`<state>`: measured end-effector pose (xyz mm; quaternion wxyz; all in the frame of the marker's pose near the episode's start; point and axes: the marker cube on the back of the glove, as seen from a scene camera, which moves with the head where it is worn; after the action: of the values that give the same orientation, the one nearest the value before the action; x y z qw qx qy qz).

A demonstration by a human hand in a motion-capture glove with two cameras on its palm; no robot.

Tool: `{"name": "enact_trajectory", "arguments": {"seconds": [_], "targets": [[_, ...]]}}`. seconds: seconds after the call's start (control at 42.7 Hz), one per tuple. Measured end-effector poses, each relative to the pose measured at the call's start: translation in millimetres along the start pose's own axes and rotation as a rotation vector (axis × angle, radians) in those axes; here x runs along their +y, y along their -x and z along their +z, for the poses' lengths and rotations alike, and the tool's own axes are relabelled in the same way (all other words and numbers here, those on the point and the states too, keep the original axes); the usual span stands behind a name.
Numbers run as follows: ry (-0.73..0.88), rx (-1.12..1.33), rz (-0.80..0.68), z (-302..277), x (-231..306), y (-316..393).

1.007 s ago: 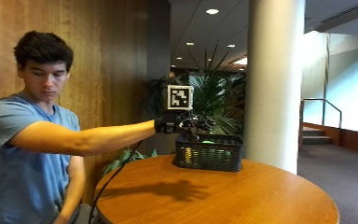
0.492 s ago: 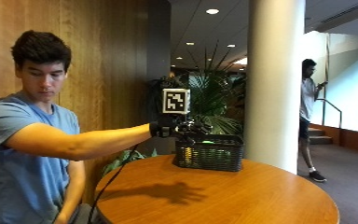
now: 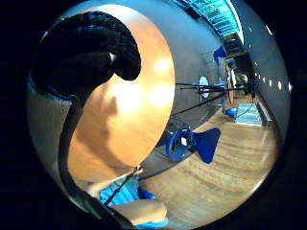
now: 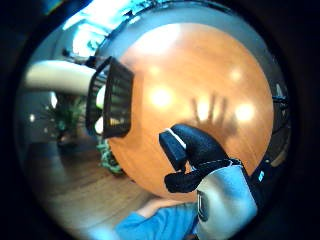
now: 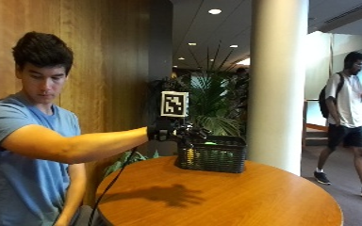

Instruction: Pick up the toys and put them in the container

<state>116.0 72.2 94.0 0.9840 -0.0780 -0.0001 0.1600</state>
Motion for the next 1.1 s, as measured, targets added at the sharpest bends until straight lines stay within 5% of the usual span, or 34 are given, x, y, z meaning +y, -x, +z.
{"name": "enact_trajectory", "arguments": {"seconds": [0.141, 0.351, 0.469, 0.703, 0.867, 1.101], "targets": [[-0.010, 0.076, -0.170, 1, 8, -7], [-0.011, 0.000, -0.052, -3, 6, -4], [-0.004, -0.003, -0.160, -2, 12, -6], [0.006, -0.020, -0.043, 2, 9, -5], [0.006, 0.050, -0.142, 6, 12, -12], [0.004, -0.036, -0.067, 5, 11, -3]]}}
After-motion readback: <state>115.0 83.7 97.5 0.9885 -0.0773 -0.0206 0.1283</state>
